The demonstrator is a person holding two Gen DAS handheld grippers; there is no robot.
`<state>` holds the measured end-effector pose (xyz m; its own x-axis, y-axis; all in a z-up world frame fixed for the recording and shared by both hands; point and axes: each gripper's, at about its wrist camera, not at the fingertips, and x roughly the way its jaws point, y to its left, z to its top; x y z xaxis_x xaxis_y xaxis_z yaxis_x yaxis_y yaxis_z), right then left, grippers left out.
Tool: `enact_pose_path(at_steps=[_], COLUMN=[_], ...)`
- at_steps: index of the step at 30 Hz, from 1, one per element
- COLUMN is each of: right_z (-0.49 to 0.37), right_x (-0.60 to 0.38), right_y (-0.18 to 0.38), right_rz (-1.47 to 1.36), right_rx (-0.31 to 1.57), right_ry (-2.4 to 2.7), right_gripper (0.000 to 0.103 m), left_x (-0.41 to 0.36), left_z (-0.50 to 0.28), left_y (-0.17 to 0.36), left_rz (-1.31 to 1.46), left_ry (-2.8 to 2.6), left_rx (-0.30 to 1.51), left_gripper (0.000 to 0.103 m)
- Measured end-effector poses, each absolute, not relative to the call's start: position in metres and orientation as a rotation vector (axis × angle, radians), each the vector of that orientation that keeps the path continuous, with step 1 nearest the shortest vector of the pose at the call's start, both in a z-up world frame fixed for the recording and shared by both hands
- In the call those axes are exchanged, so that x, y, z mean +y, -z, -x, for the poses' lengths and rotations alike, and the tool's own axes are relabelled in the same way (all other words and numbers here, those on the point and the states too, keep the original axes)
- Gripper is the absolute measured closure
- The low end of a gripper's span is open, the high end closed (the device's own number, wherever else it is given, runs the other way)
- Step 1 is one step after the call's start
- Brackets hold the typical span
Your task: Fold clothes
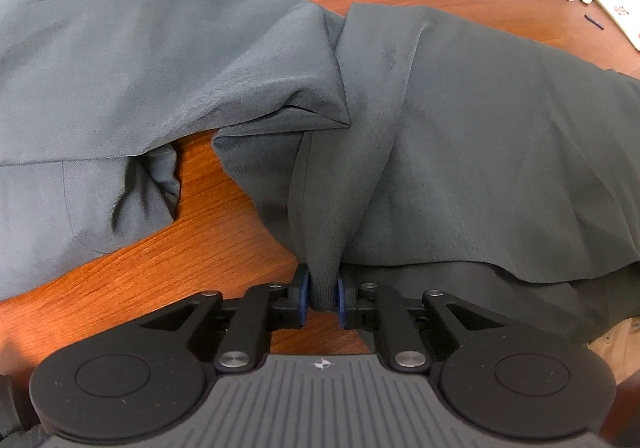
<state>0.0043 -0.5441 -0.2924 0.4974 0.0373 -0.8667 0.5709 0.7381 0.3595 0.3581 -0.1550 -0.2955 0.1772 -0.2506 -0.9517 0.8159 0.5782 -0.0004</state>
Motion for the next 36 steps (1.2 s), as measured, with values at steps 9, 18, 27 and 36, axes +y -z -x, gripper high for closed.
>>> enact_pose_path(at_steps=[9,18,27,36], right_z=[0.000,-0.002,-0.039,-0.068], right_x=[-0.534,-0.539,-0.559,-0.573], right_y=[0.279,0.225,0.179,0.149], right_rz=[-0.728,-0.702,-0.595,-0.427], right_rx=[0.957,0.786,0.727,0.747], right_ry=[0.282,0.219,0.198,0.322], right_gripper=[0.091,0.100,0.100,0.101], left_x=[-0.154,-0.146,-0.169,-0.197], left_z=[-0.342,-0.323,-0.321,-0.325], left_y=[0.286,0.229,0.185,0.177], left_rz=[-0.635,-0.499,-0.386,-0.358], left_ry=[0.819,0.907,0.950,0.953], left_rx=[1.119,1.078,1.018,0.917], left_gripper=[0.096,0.097,0.097,0.098])
